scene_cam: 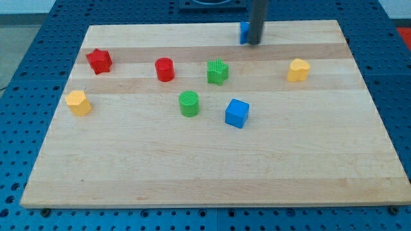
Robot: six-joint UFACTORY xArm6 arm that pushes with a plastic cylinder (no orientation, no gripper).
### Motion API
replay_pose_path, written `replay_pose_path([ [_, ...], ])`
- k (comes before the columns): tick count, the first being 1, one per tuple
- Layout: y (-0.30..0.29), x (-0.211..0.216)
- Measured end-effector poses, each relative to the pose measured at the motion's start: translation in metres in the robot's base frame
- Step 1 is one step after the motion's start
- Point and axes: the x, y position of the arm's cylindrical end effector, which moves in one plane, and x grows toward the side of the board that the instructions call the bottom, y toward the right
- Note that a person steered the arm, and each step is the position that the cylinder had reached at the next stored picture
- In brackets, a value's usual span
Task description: Push the blue triangle closer to the blue cube
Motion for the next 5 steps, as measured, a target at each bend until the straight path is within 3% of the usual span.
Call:
replay_pose_path([
  [1,-0.011,0.004],
  [3,0.065,-0.008],
  [5,0.037,-0.040],
])
